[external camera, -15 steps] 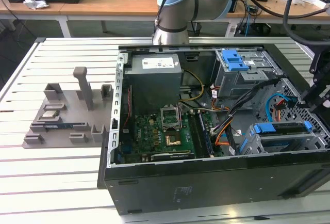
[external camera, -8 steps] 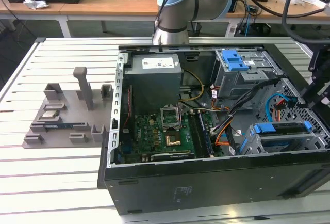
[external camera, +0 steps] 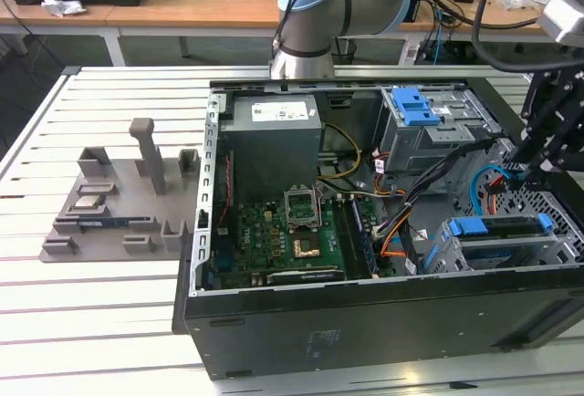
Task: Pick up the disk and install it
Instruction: 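Insert the first disk wire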
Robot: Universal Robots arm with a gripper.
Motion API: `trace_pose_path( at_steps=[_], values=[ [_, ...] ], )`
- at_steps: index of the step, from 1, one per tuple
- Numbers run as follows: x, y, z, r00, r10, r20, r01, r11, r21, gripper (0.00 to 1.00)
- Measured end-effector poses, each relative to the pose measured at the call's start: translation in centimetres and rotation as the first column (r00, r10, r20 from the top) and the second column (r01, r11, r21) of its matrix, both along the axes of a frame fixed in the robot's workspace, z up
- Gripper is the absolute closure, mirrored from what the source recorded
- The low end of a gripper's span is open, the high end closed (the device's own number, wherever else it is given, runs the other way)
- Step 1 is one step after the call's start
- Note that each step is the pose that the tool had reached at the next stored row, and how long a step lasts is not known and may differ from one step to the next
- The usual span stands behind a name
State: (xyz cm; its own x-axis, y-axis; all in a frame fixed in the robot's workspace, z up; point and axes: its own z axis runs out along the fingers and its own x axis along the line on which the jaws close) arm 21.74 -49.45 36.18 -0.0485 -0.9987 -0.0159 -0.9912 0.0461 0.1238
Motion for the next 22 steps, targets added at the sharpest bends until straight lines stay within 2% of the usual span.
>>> trace_pose_path(
  at_steps=[4,7,8,9,10,12,16,17,22],
  values=[
    [-0.3,0.00,-0.32,1.0000,0.000,-0.0001,0.000,1.0000,-0.0046,0.64],
    [-0.3,-0.02,-0.34,1.0000,0.000,0.0000,0.000,0.9999,-0.0146,0.64],
    [-0.3,-0.02,-0.35,1.0000,0.000,0.0000,0.000,0.9999,-0.0167,0.65],
    [-0.3,-0.03,-0.35,1.0000,0.000,0.0000,0.000,0.9998,-0.0184,0.72],
    [-0.3,-0.03,-0.35,1.0000,0.000,0.0000,0.000,0.9998,-0.0214,0.72],
    [-0.3,-0.03,-0.35,1.0000,0.000,0.0000,0.000,0.9997,-0.0252,0.83],
    [-0.3,-0.05,-0.36,1.0000,0.000,0.0000,0.000,0.9994,-0.0337,0.83],
    [-0.3,-0.10,-0.35,1.0000,0.000,0.0000,0.000,0.9993,-0.0370,0.83],
    [-0.3,-1.20,-0.36,1.0000,0.000,0.0000,0.000,0.9993,-0.0367,0.83]
  ],
)
